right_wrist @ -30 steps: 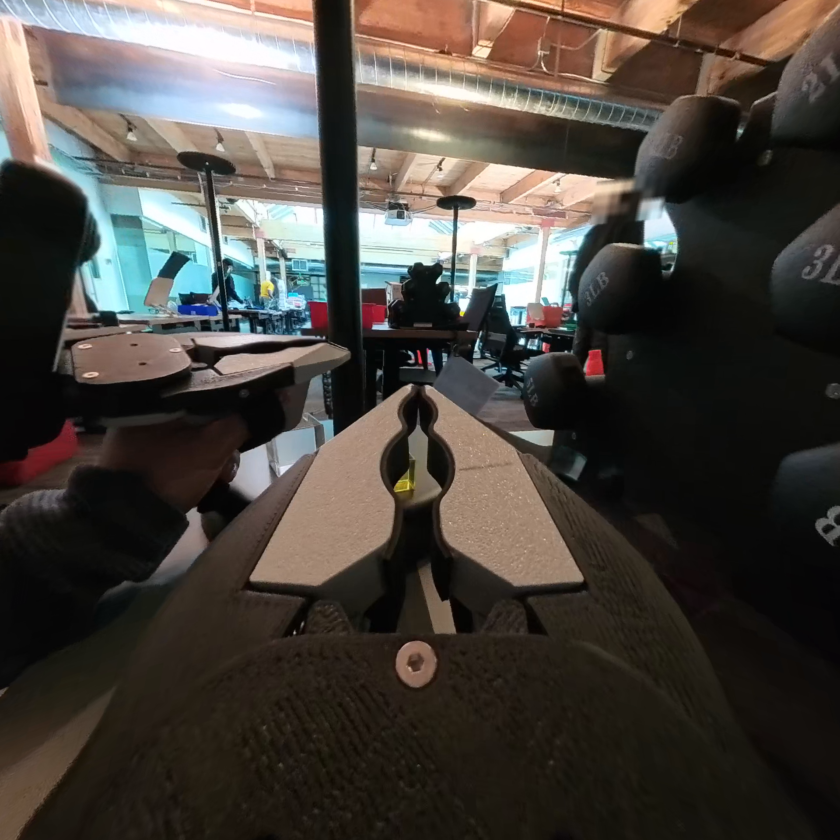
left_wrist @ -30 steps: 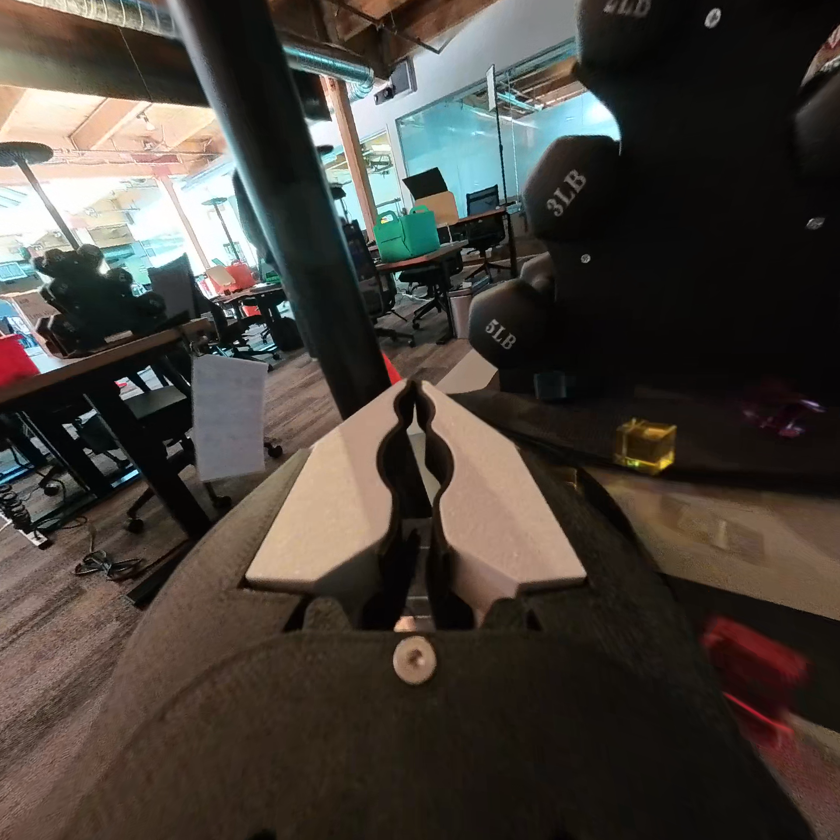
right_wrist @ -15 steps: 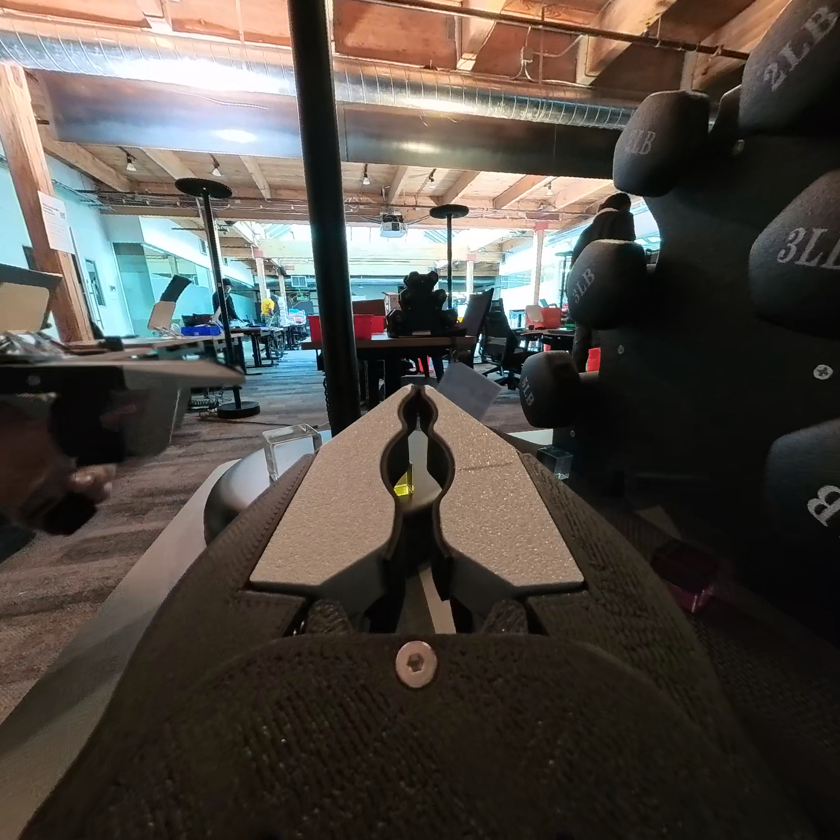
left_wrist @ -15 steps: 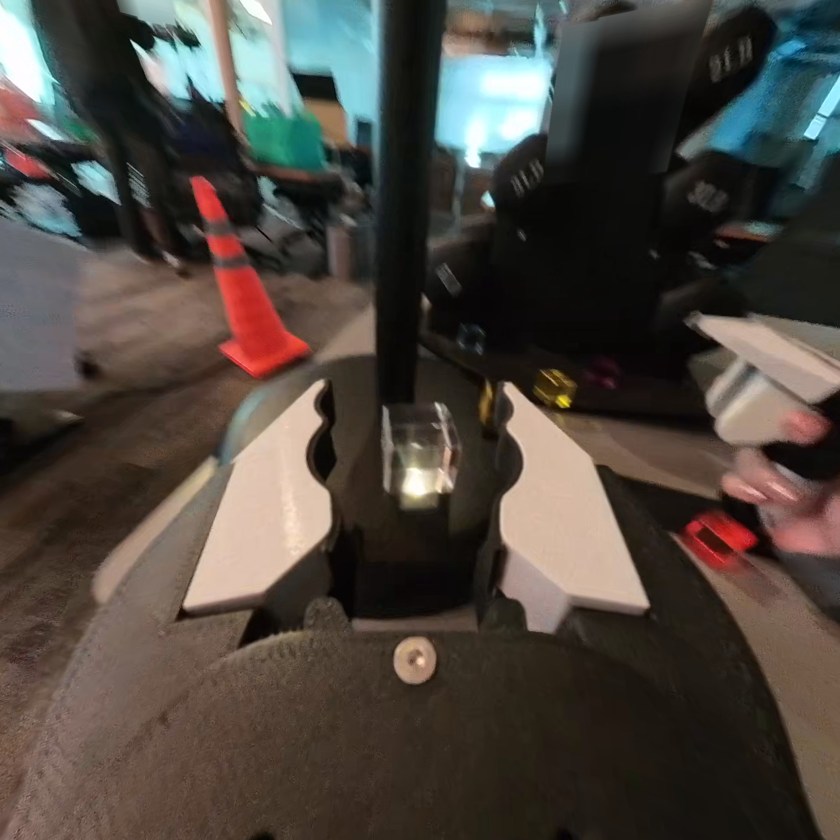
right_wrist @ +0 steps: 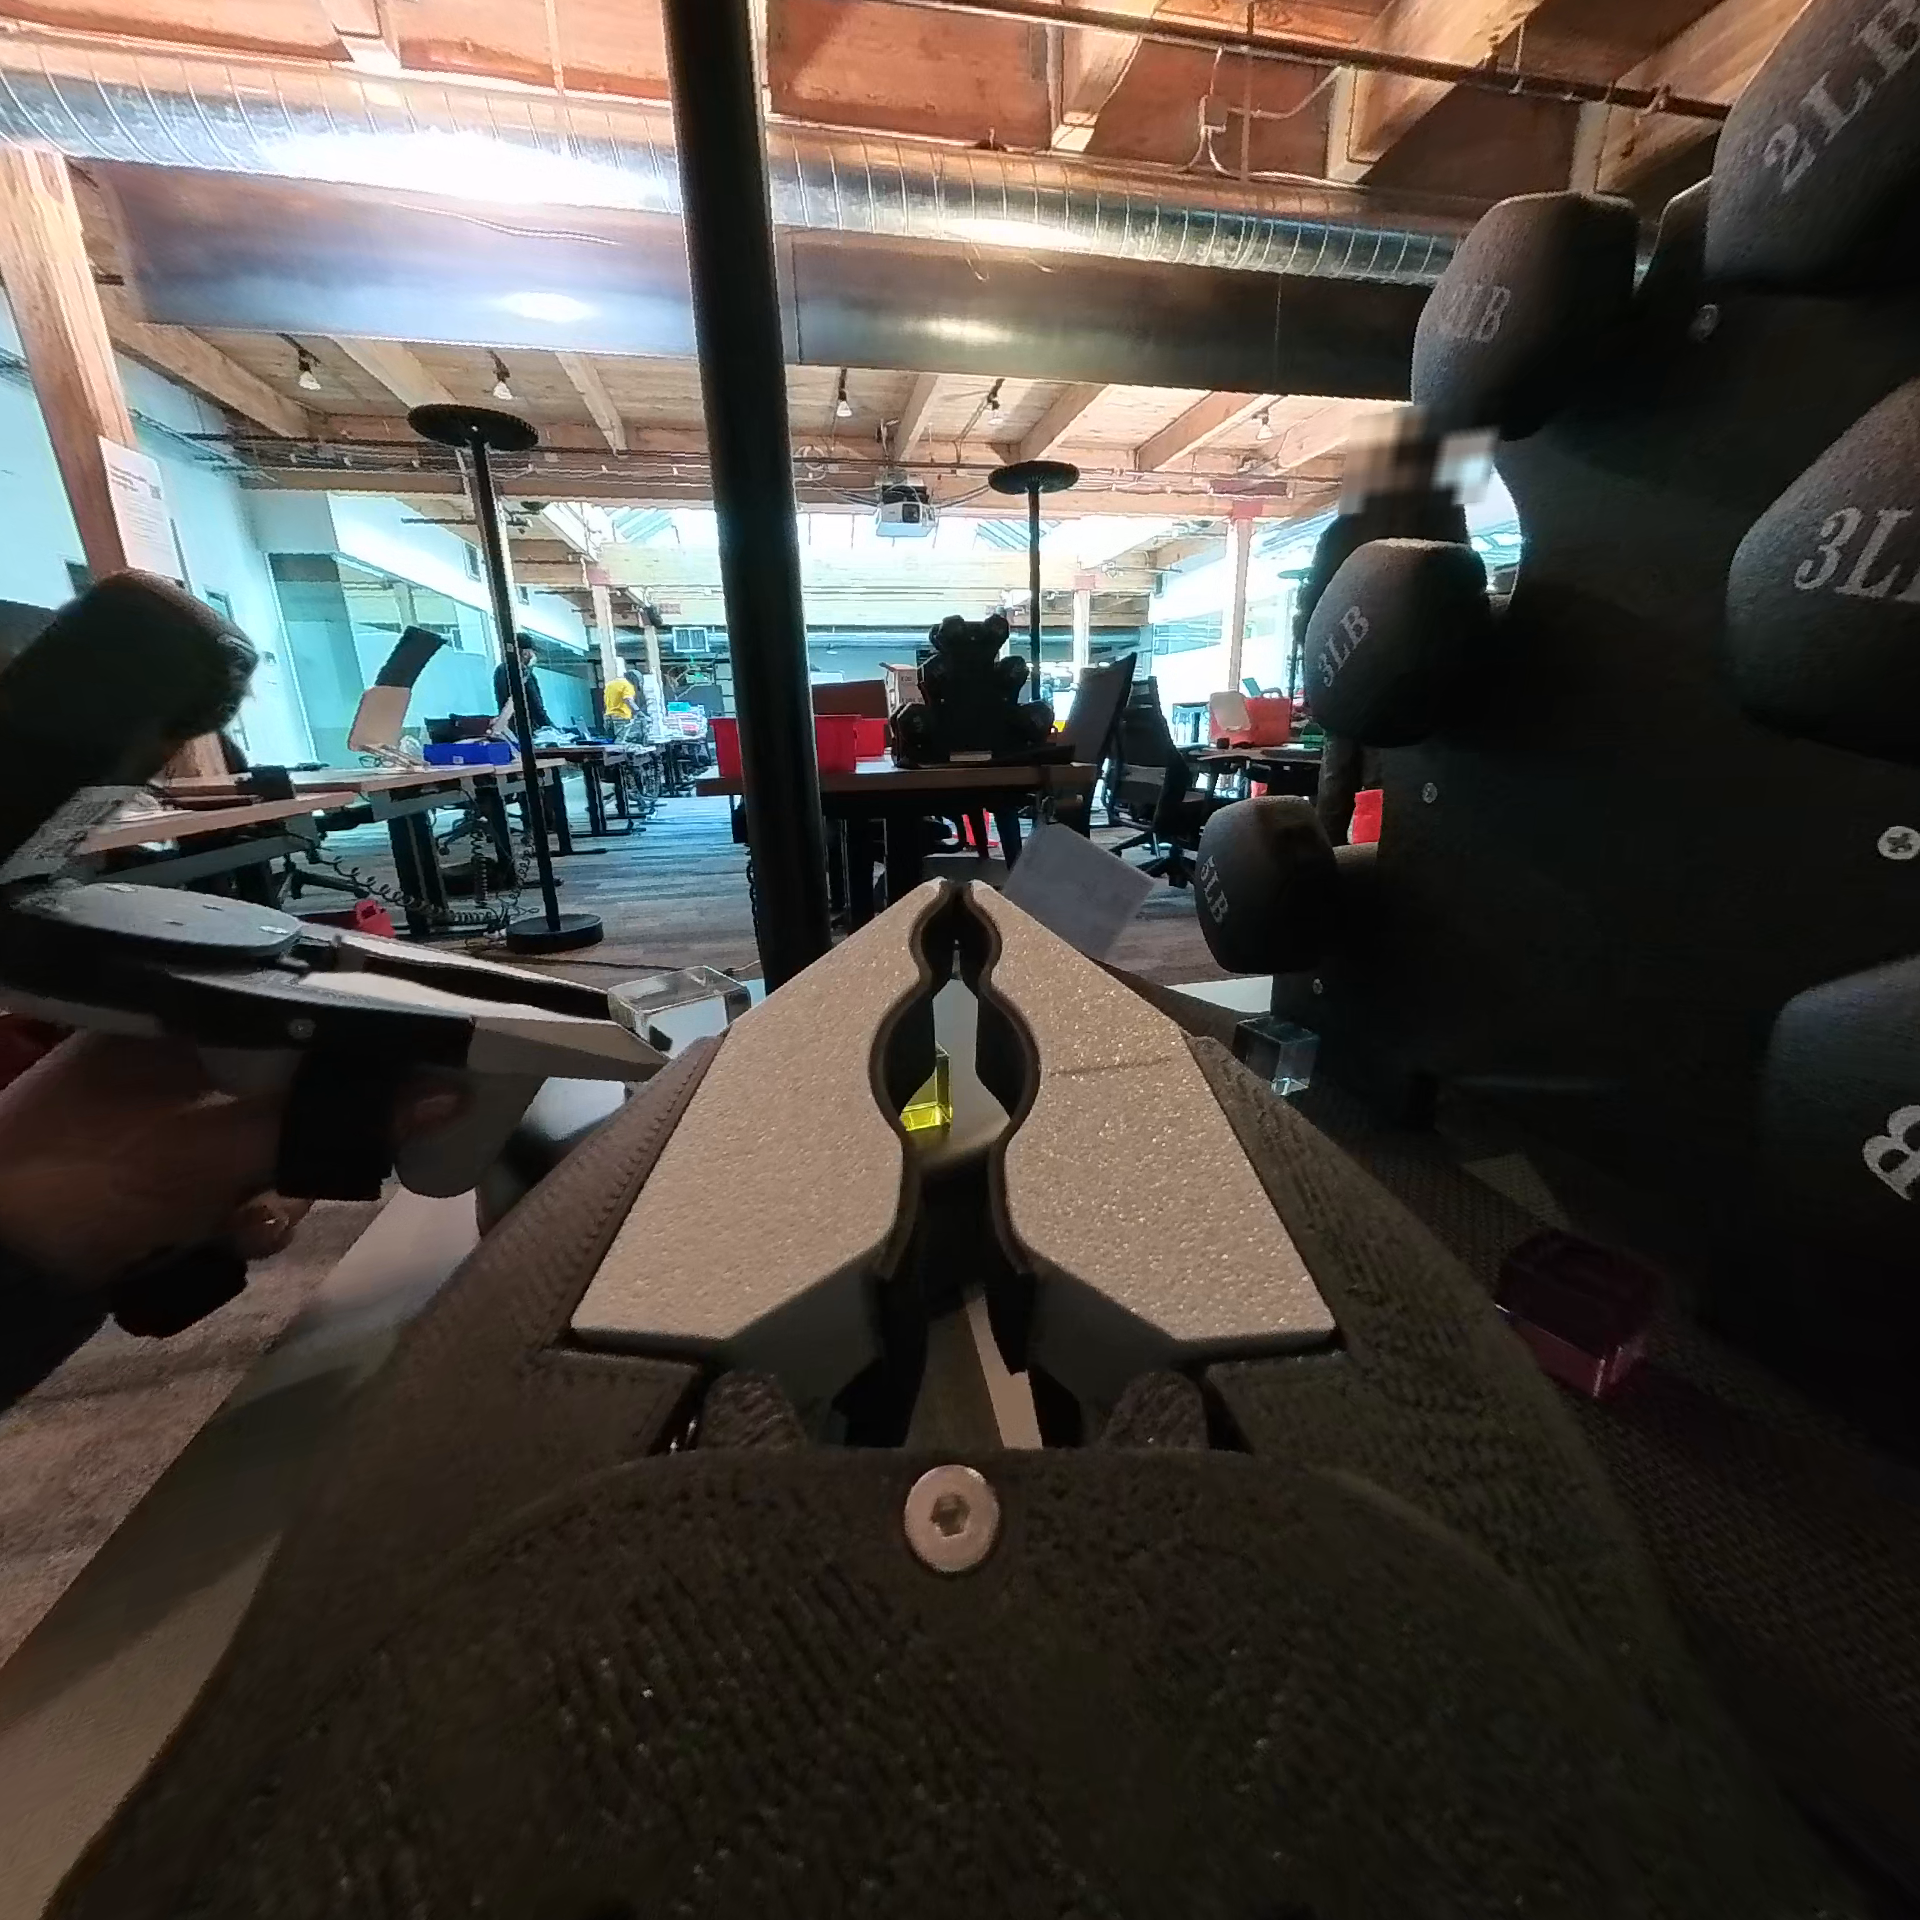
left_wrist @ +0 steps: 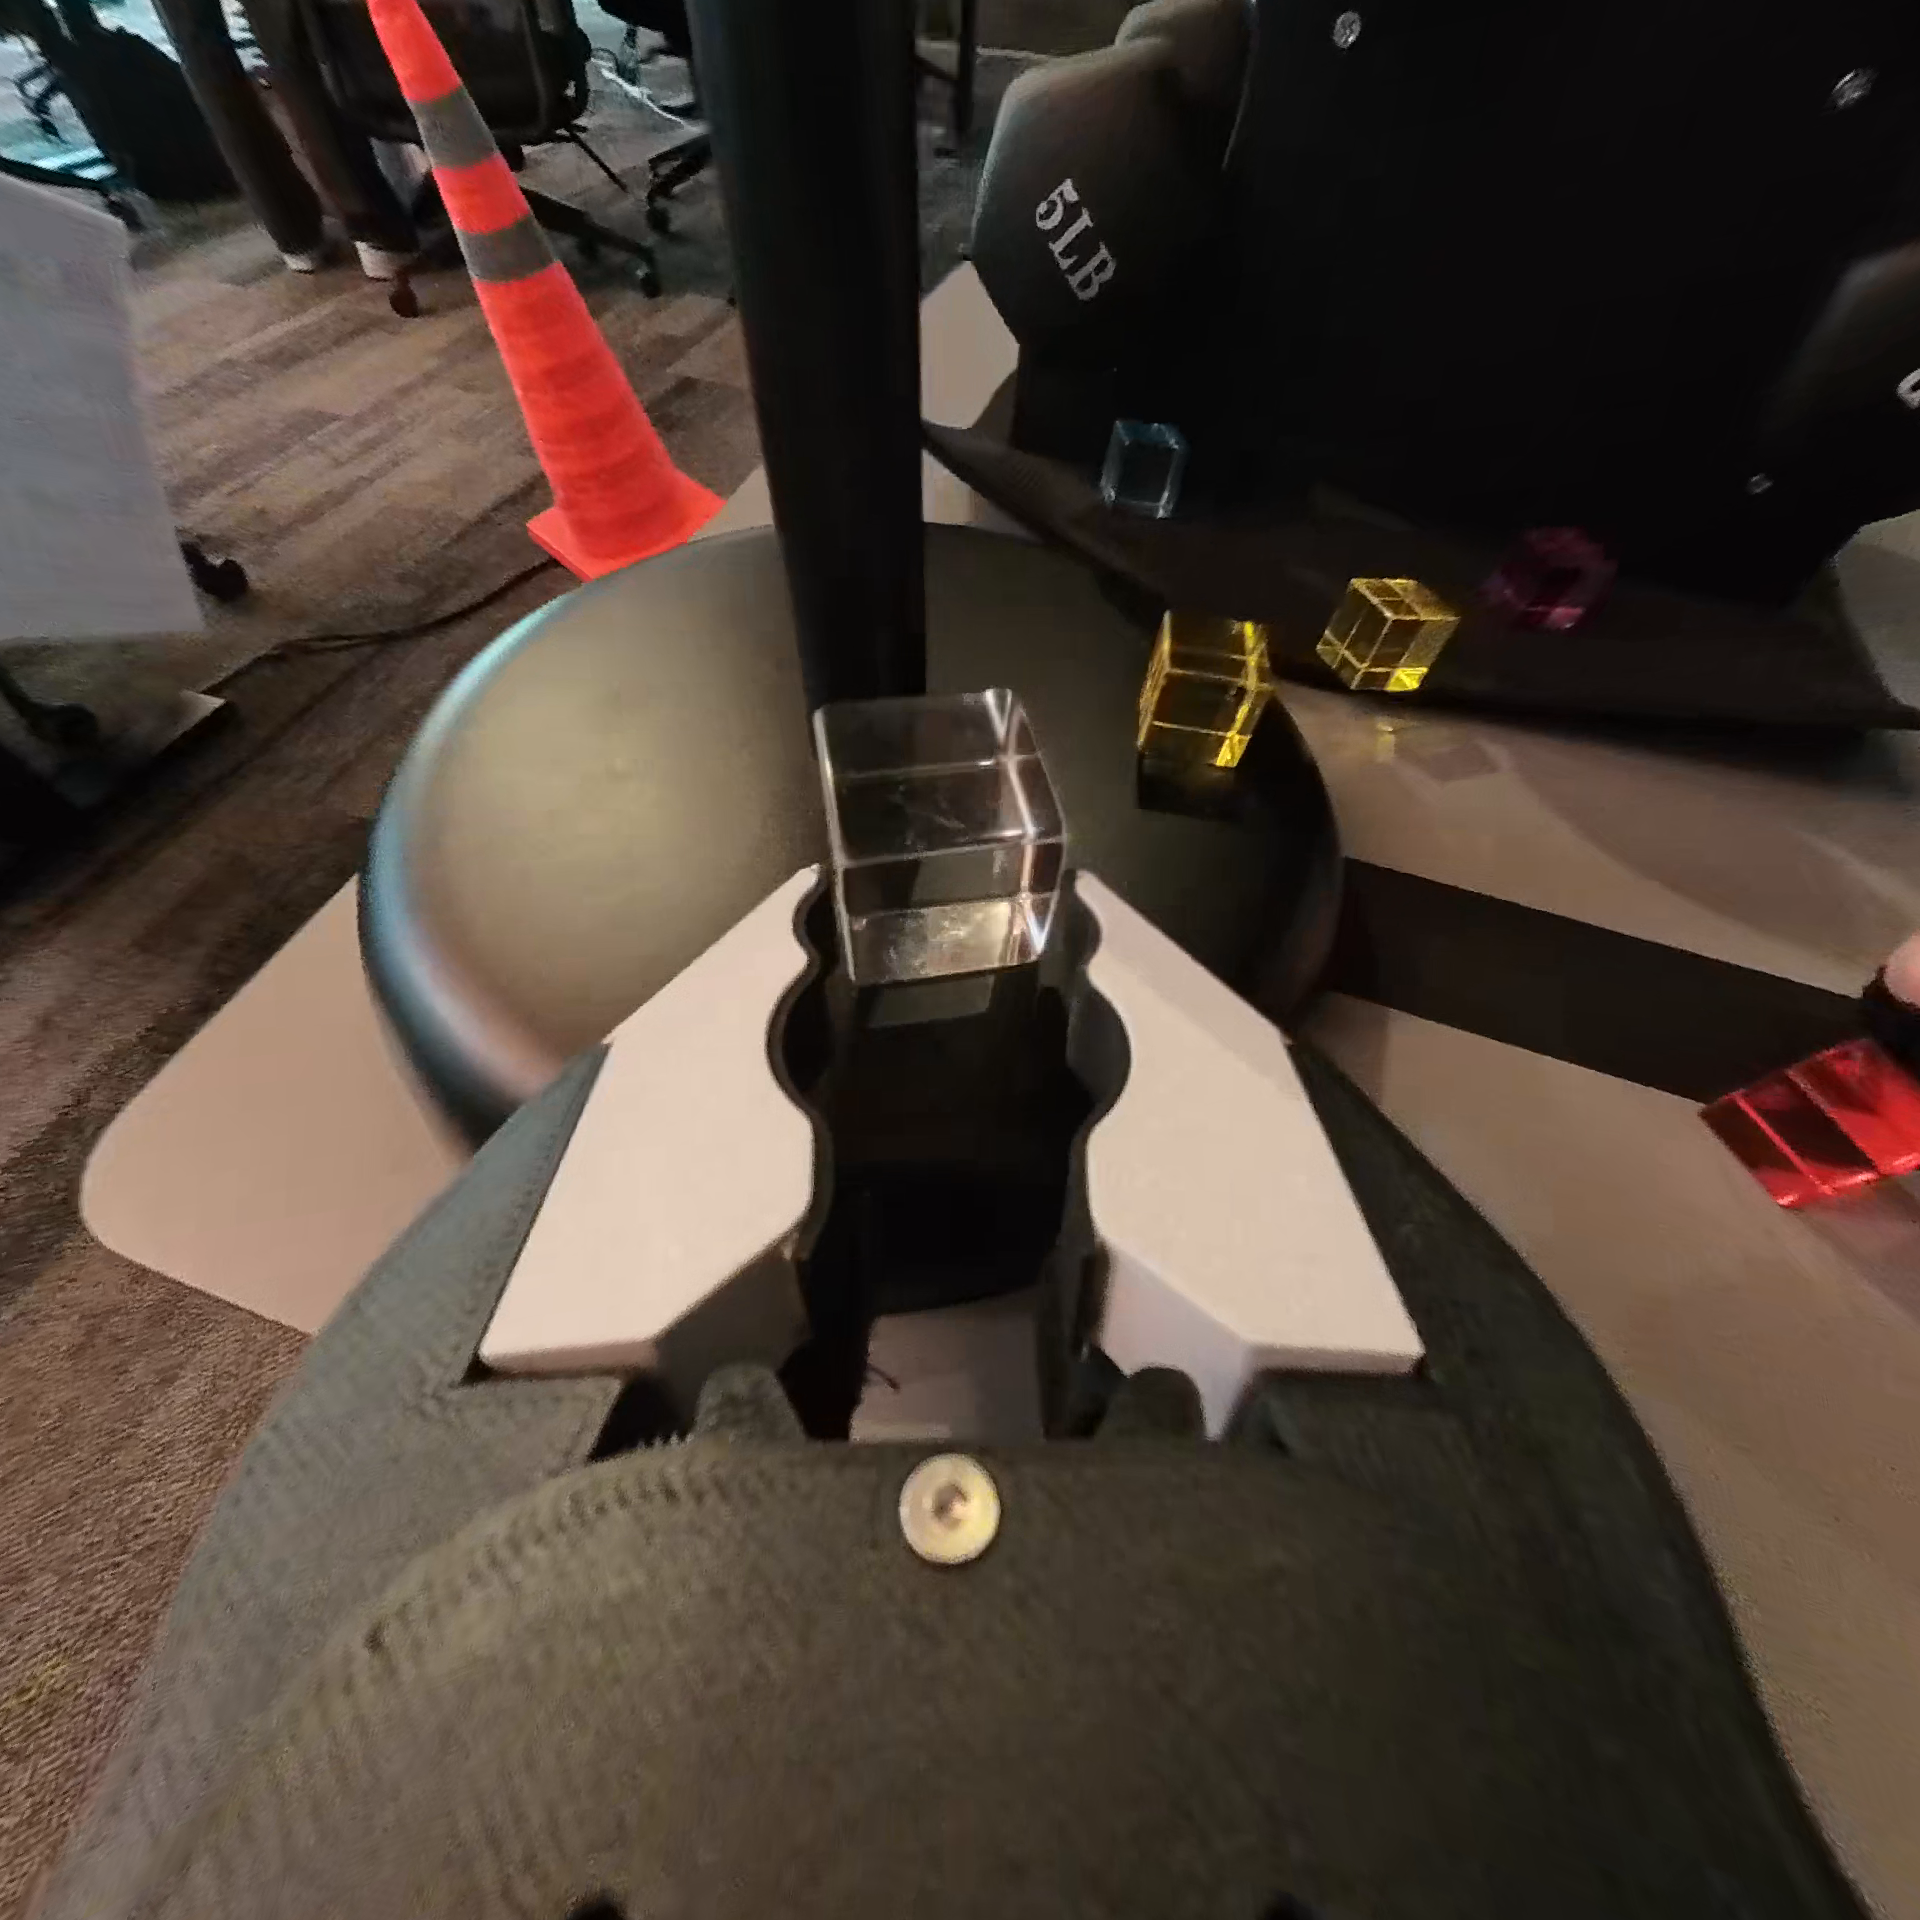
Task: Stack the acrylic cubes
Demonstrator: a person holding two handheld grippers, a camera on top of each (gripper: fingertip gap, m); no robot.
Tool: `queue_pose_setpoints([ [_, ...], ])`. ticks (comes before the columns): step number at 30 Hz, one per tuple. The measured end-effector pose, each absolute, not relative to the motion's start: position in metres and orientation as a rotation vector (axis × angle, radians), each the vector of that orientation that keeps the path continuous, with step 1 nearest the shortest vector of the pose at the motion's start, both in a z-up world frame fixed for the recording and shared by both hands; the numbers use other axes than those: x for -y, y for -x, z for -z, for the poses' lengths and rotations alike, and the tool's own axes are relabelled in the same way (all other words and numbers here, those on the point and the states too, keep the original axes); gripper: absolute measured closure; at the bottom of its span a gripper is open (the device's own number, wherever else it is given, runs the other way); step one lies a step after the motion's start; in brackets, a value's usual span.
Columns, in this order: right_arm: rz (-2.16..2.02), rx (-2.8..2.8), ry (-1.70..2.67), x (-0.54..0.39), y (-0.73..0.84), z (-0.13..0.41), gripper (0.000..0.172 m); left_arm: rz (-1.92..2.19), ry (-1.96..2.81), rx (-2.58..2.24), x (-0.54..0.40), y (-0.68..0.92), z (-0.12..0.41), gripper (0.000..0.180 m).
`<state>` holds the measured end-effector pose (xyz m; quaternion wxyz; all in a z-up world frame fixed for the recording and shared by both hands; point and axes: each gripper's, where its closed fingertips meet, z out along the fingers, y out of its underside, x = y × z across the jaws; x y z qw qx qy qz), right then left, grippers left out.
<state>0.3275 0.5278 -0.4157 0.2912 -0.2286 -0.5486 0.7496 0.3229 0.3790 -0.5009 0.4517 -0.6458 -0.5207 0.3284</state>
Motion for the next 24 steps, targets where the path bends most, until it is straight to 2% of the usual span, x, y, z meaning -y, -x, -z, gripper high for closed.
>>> queue_pose_setpoints([
  [14, -2.003, 1.474, 0.614, -0.526, -0.326, 0.417, 0.172, -0.804, 1.593, 1.277, -0.391, -0.327, 0.500, 0.131],
  [19, -2.001, 1.480, 0.606, -0.525, -0.327, 0.418, 0.172, -0.871, 1.557, 1.305, -0.387, -0.316, 0.498, 0.113],
  [22, -1.999, 1.485, 0.603, -0.524, -0.327, 0.418, 0.172, -0.925, 1.579, 1.329, -0.383, -0.308, 0.500, 0.121],
  [24, -2.001, 1.484, 0.603, -0.524, -0.327, 0.418, 0.172, -0.951, 1.581, 1.327, -0.383, -0.307, 0.498, 0.135],
])
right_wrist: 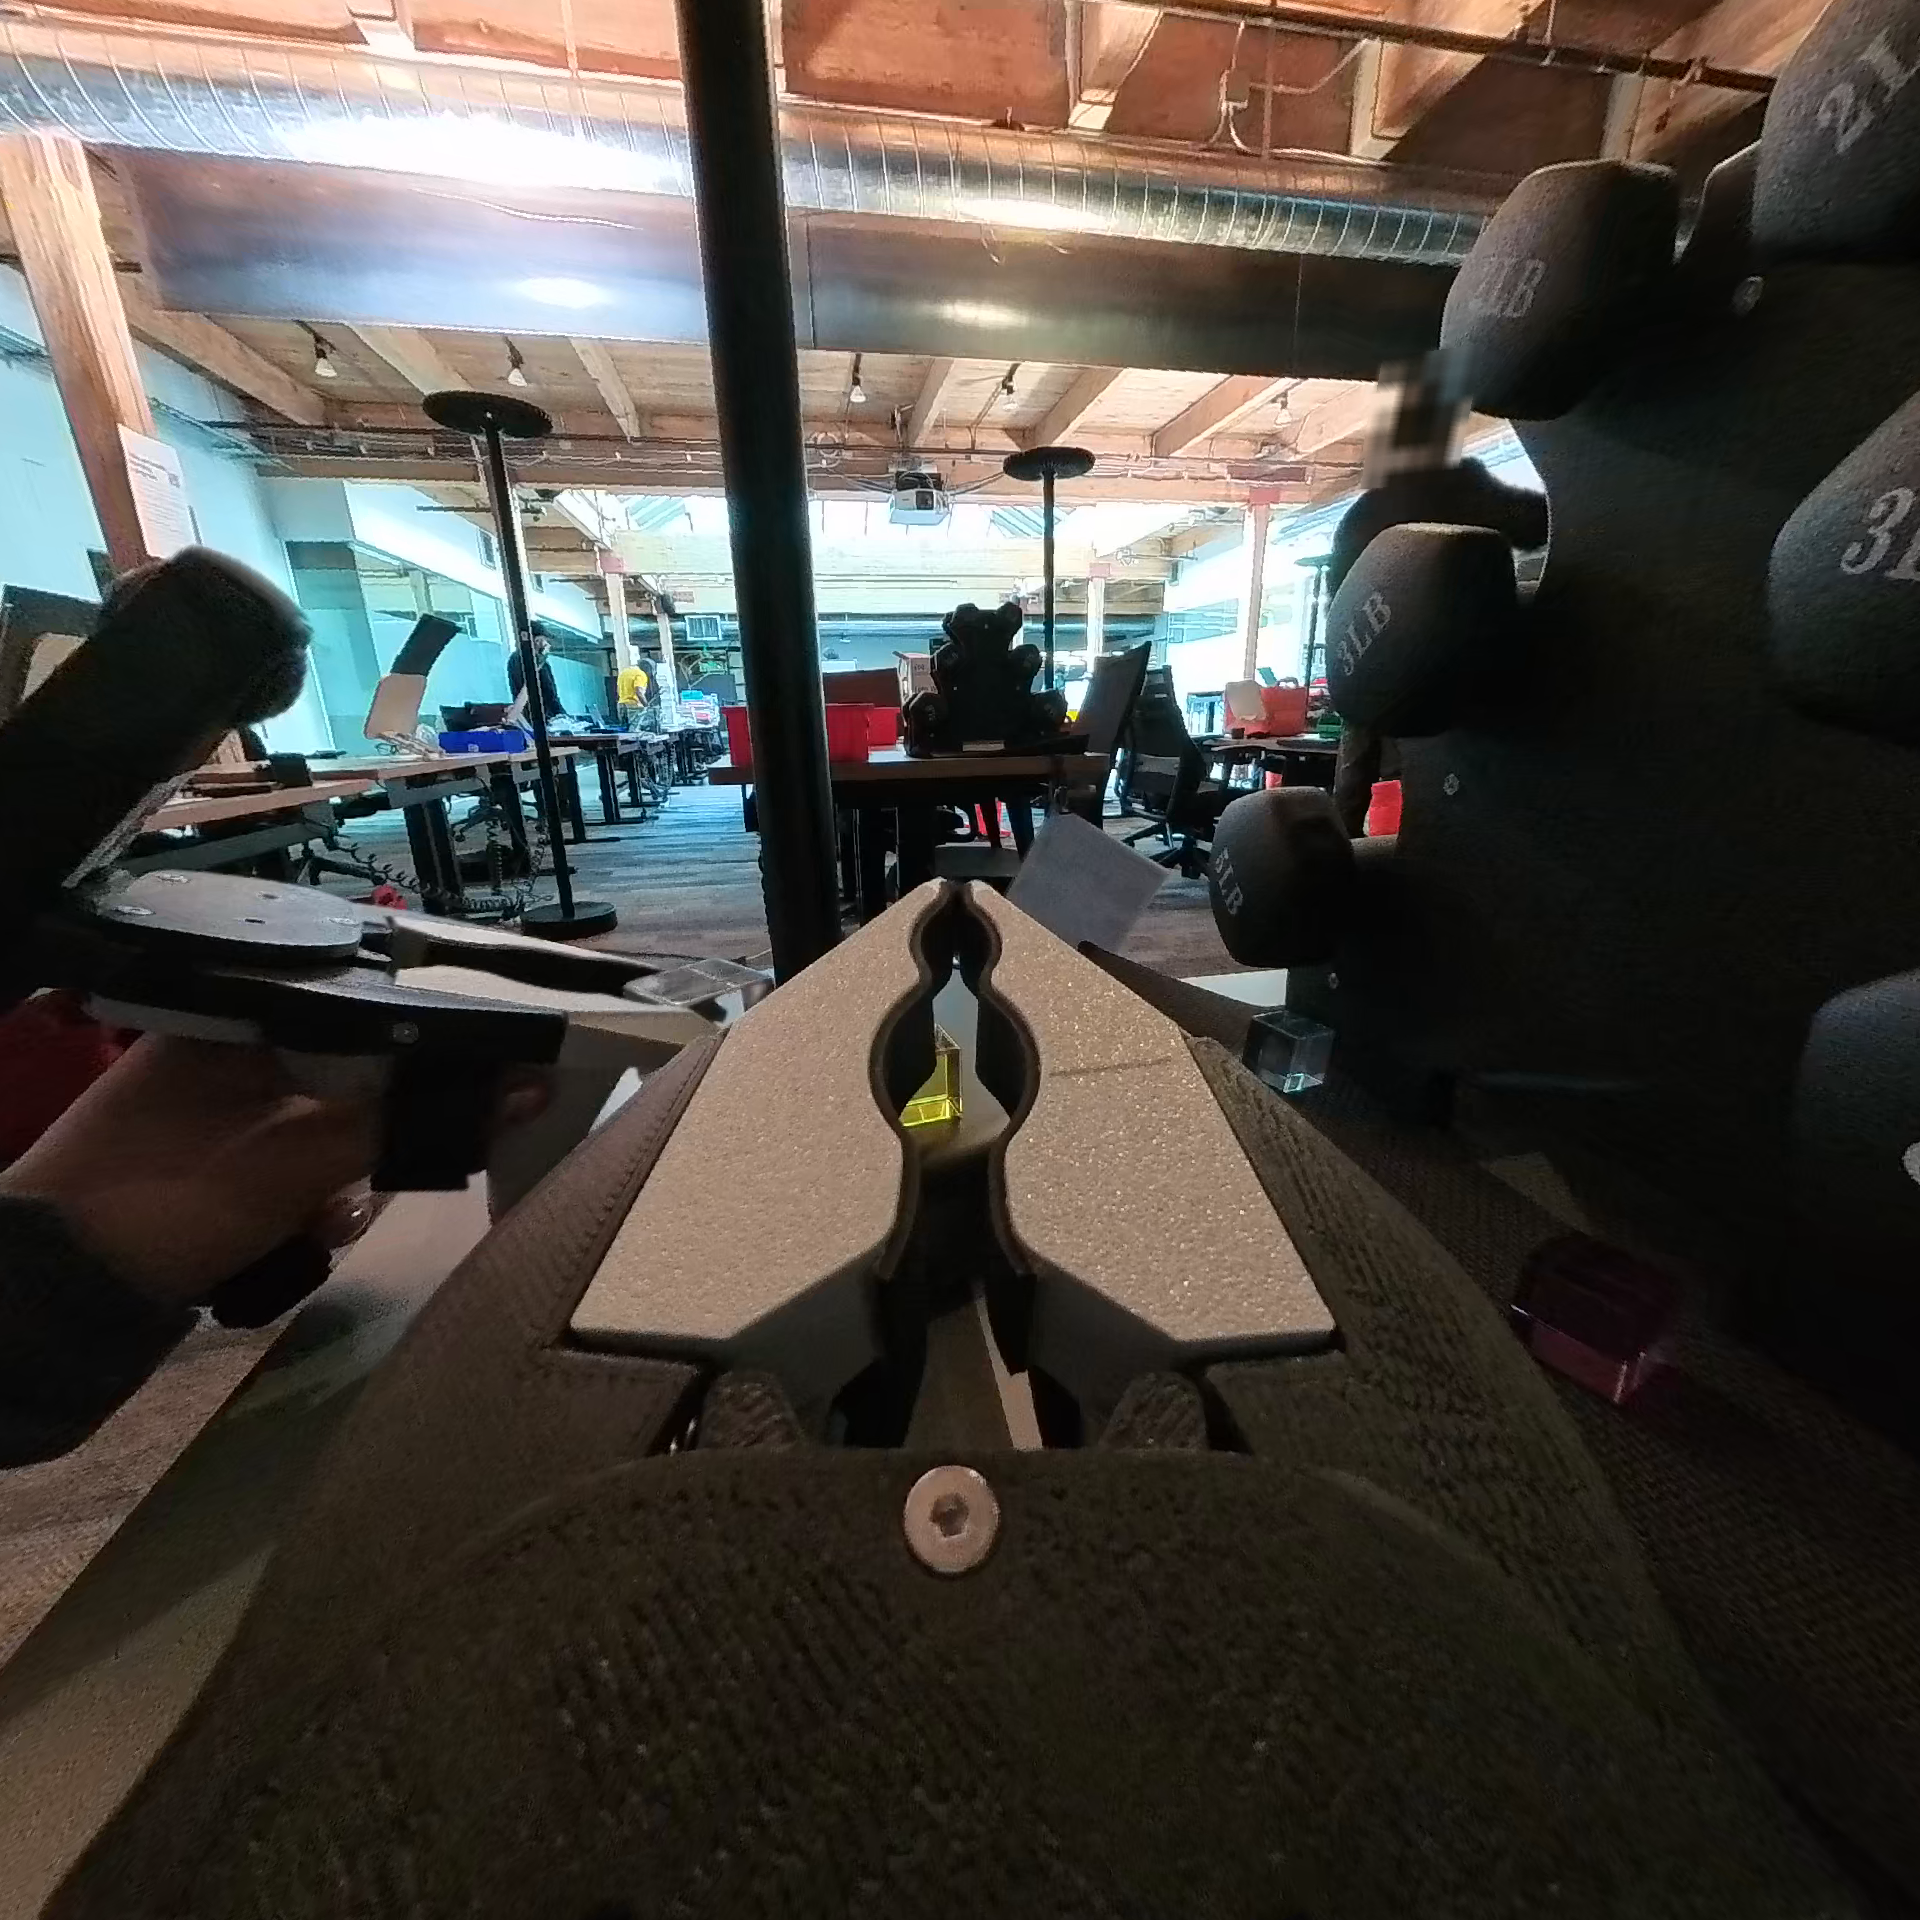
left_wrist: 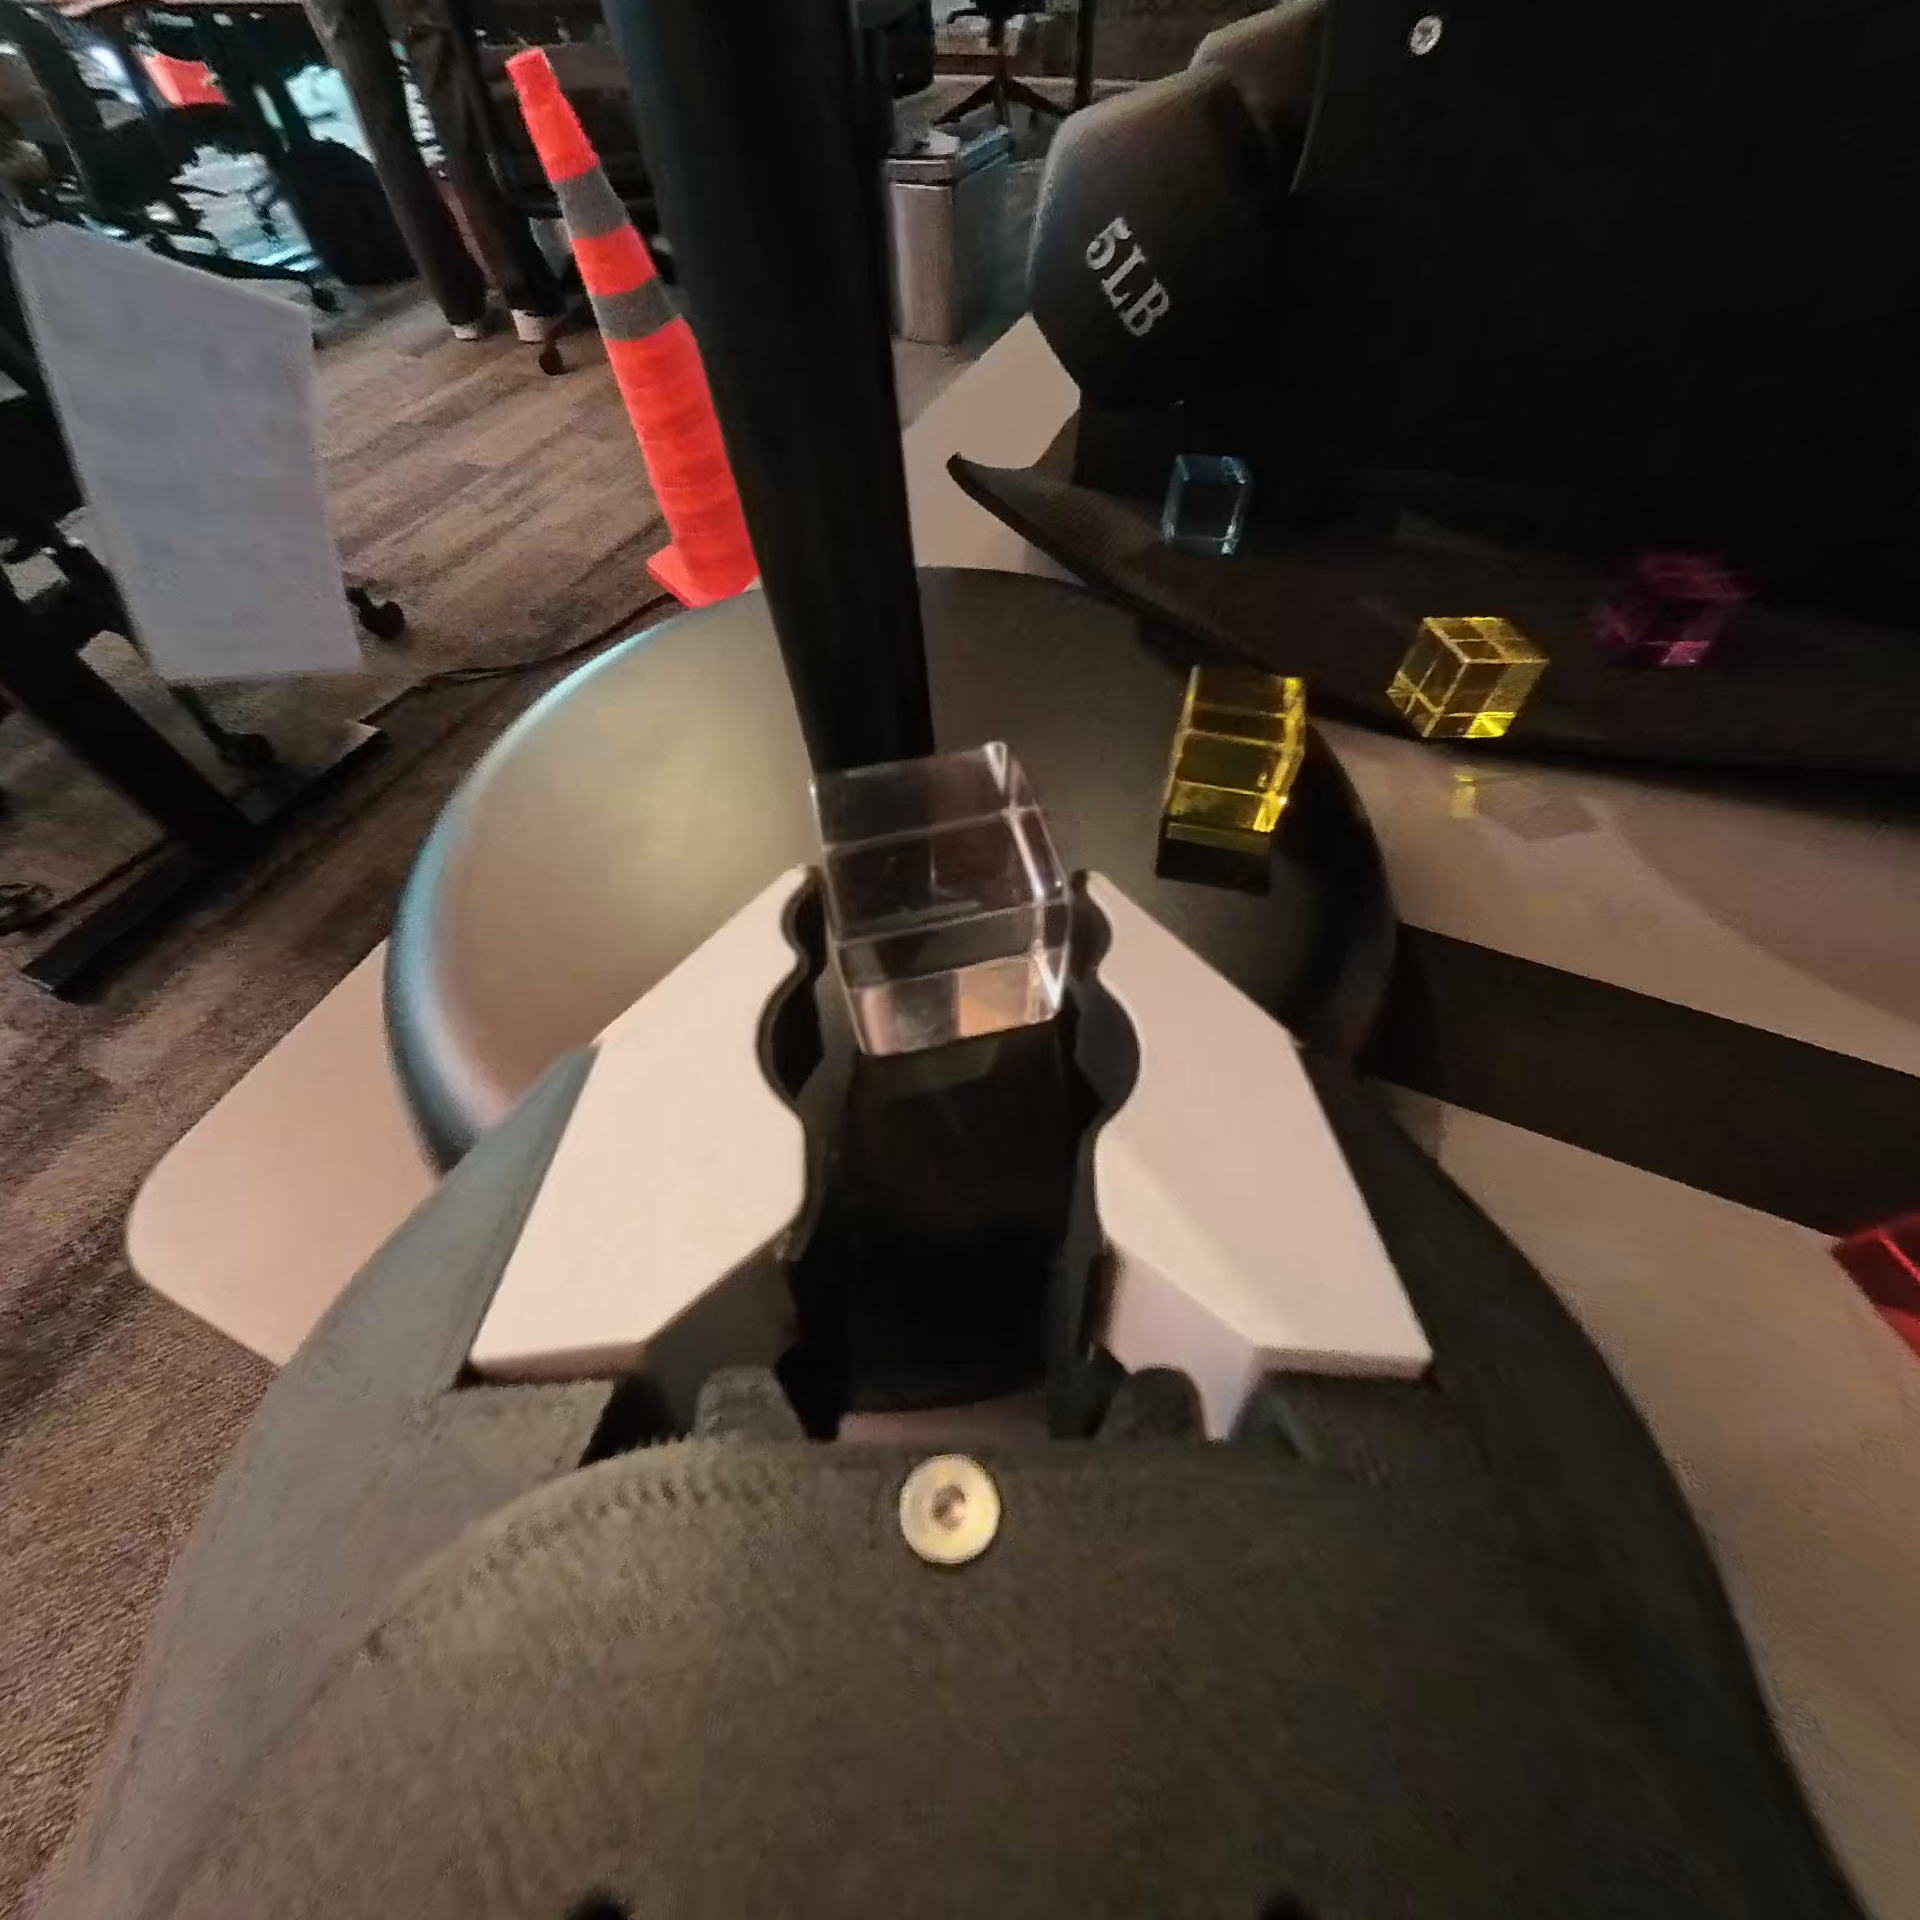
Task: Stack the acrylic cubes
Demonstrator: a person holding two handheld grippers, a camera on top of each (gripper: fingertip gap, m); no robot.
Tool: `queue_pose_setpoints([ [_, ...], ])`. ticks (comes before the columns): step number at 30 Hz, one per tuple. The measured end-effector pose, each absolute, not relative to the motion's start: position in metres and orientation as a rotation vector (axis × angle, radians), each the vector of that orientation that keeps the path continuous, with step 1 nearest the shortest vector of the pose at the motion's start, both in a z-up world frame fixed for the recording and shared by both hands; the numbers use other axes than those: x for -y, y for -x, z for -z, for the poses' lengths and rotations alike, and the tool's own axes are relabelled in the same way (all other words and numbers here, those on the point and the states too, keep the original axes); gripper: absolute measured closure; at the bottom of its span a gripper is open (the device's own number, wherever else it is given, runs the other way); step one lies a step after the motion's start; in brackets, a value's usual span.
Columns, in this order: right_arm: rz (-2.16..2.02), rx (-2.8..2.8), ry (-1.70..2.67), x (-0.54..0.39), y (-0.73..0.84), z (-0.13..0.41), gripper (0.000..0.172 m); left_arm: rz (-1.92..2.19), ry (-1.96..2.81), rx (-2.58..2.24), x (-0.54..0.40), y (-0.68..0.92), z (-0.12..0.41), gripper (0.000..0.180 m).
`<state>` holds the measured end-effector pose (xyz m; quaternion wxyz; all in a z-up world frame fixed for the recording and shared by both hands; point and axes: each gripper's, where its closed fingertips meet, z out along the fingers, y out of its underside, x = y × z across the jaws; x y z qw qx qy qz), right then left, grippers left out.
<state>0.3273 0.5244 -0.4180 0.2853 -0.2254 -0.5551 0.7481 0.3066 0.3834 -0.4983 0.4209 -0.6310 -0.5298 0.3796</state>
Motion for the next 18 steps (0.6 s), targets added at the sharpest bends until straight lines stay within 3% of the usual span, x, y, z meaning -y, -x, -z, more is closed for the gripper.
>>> queue_pose_setpoints([
  [12, -1.997, 1.479, 0.610, -0.525, -0.326, 0.418, 0.172, -1.006, 1.550, 1.355, -0.382, -0.310, 0.499, 0.133],
  [15, -2.006, 1.429, 0.627, -0.531, -0.324, 0.414, 0.162, -0.974, 1.554, 1.300, -0.392, -0.318, 0.498, 0.101],
  [18, -2.031, 1.436, 0.624, -0.531, -0.323, 0.412, 0.152, -1.003, 1.480, 1.177, -0.393, -0.342, 0.484, 0.085],
])
